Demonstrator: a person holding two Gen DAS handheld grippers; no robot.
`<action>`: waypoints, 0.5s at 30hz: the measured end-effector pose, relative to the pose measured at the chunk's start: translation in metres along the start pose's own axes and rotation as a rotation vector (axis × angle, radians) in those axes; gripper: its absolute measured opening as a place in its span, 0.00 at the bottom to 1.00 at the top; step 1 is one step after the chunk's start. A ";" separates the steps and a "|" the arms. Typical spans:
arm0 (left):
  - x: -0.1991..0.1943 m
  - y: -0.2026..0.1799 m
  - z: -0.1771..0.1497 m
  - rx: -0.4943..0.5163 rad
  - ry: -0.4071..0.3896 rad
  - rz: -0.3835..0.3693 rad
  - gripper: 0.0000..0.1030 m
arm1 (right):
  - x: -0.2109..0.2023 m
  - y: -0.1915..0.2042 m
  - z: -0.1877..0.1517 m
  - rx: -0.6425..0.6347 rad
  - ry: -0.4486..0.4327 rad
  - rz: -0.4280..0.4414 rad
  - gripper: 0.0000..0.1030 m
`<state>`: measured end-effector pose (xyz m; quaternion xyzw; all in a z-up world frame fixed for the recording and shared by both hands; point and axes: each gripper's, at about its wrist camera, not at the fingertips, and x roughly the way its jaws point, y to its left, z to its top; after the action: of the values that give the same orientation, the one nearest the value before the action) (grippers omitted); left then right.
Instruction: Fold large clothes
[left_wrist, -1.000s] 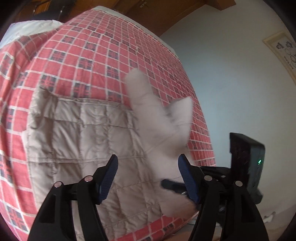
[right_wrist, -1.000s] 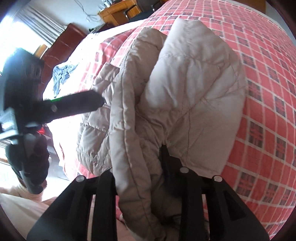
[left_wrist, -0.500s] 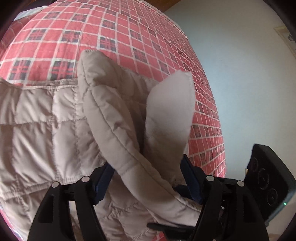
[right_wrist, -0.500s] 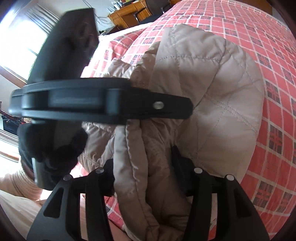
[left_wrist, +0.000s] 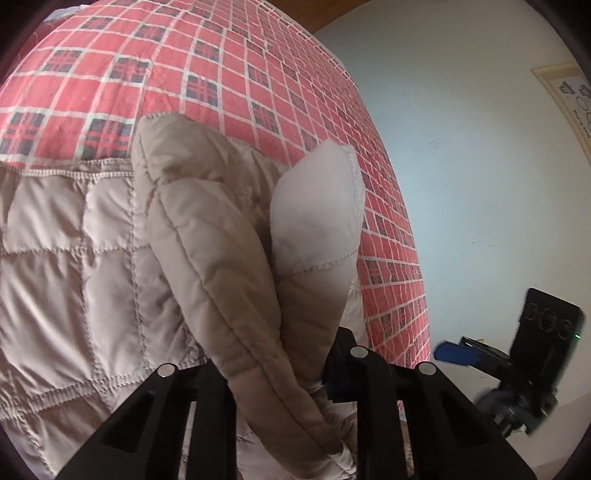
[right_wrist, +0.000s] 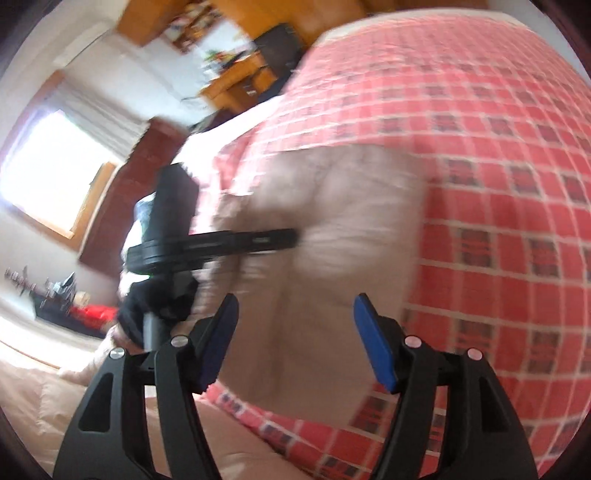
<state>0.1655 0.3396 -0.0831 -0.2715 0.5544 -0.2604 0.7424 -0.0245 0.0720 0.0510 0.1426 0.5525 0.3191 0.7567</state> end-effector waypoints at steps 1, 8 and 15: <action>-0.001 0.000 0.001 0.004 -0.001 -0.005 0.17 | -0.002 -0.013 -0.007 0.036 0.002 -0.006 0.63; -0.030 -0.041 0.008 0.125 -0.055 -0.147 0.11 | 0.022 -0.062 -0.013 0.203 0.008 0.023 0.62; -0.104 -0.035 0.007 0.171 -0.172 -0.247 0.11 | 0.028 -0.042 -0.012 0.144 0.017 0.124 0.67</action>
<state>0.1431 0.3869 0.0132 -0.2945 0.4271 -0.3716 0.7699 -0.0166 0.0562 0.0023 0.2280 0.5703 0.3259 0.7187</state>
